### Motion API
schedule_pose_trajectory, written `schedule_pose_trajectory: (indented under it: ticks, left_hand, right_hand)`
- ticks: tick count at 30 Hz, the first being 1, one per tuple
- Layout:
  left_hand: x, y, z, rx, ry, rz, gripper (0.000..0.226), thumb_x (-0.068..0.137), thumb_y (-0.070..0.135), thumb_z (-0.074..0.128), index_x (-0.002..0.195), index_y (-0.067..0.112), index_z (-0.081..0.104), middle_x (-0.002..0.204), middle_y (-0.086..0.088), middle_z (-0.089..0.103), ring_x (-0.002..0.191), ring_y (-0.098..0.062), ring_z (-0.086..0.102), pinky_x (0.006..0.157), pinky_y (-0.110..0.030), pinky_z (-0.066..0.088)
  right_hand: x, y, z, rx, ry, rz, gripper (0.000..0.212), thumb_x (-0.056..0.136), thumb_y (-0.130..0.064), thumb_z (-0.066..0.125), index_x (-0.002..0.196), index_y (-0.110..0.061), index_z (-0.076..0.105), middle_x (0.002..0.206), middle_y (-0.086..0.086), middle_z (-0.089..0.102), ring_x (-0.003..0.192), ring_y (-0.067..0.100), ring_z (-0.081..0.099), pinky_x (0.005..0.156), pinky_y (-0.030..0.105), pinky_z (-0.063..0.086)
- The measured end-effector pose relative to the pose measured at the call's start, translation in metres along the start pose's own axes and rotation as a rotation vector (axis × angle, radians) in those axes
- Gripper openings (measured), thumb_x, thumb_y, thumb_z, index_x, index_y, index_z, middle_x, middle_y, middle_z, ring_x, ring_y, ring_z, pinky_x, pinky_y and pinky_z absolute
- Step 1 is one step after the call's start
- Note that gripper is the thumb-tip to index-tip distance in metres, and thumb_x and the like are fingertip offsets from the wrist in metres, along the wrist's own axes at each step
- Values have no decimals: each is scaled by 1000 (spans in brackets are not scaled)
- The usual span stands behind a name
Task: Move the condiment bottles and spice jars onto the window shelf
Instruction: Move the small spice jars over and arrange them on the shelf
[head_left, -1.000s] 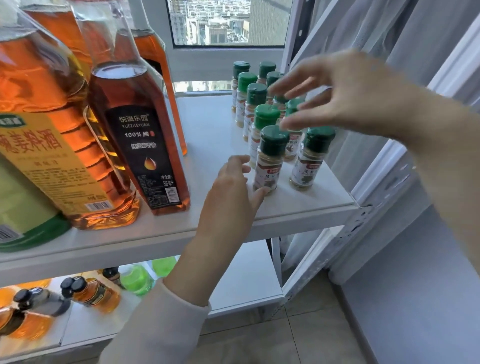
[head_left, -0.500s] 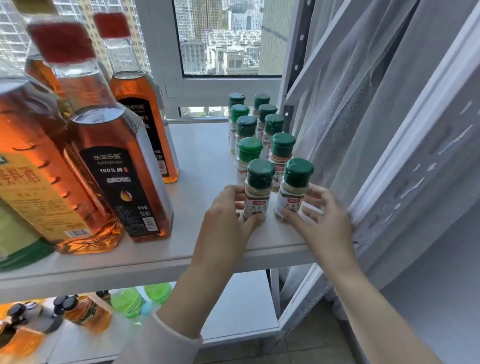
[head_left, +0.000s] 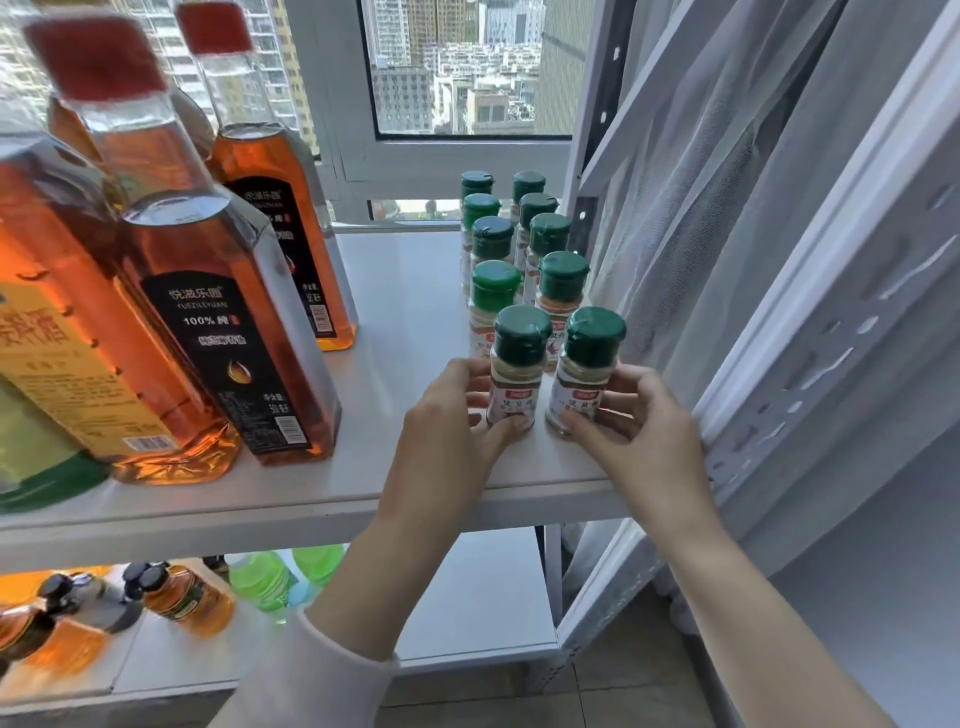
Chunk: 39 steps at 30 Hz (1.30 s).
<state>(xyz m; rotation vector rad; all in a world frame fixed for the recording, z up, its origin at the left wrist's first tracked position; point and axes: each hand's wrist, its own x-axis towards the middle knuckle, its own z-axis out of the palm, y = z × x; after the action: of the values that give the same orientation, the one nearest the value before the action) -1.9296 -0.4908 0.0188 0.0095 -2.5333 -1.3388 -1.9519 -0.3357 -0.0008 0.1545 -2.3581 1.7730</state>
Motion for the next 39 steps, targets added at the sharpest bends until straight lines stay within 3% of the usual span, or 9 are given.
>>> schedule_pose_trajectory:
  ticks: [8,11,13,18,21,25,31,35,39]
  left_hand:
    - [0,-3,3,17,21,0,43,76,21,73,111,26,48,97,16,54,83,3,52,68,1,40]
    - [-2,-3,3,-23,73,26,49,78,33,69,119,22,46,104,13,54,90,1,53,77,-1,41]
    - [-3,1,0,-188,180,-16,54,82,54,48,125,22,44,116,8,55,101,0,53,86,-4,41]
    - [15,4,-2,-554,167,-274,85,74,67,19,143,18,30,149,1,34,135,-13,34,115,-40,25]
    - [18,10,3,-594,69,-340,75,85,61,13,143,19,31,149,1,34,135,-16,35,115,-40,24]
    - [19,10,7,-609,42,-337,87,71,68,11,139,20,38,146,-2,40,133,-15,37,115,-40,25]
    - [20,4,10,-545,18,-318,66,74,70,6,116,42,49,144,3,41,136,-15,33,116,-43,22]
    - [-1,8,-1,-443,202,-147,68,78,74,10,123,39,48,133,15,50,127,-3,43,110,-28,31]
    - [-31,16,-29,-298,496,45,35,85,60,35,106,40,55,108,19,63,104,2,58,88,-14,45]
  right_hand:
    - [-1,-7,0,49,-36,5,51,68,-26,79,106,-38,47,108,-16,62,95,-4,60,77,13,51]
    - [-2,-14,-1,126,-44,24,63,60,-62,66,114,-42,42,112,-27,51,103,-12,50,83,11,45]
    - [1,-18,-2,169,-44,31,80,51,-87,49,119,-46,42,120,-28,49,110,-13,47,87,11,39]
    - [26,-19,-2,360,-104,125,128,39,-98,32,144,-24,29,131,-20,43,114,-8,45,99,18,33]
    - [36,-16,3,379,-159,183,109,59,-83,16,146,-19,28,147,-5,38,133,10,38,110,29,26]
    - [35,-10,6,370,-172,194,99,67,-77,7,144,-21,33,146,-3,42,133,9,39,115,33,22]
    - [29,-17,2,305,-181,156,120,46,-98,19,144,-30,32,146,-9,41,133,8,38,116,36,23]
    - [16,-30,-7,214,-114,10,110,48,-99,13,142,-43,26,149,-23,29,137,-2,27,115,29,15]
    - [1,-54,-5,102,-5,-189,98,60,-93,13,144,-42,23,145,-33,26,135,-11,23,107,13,16]
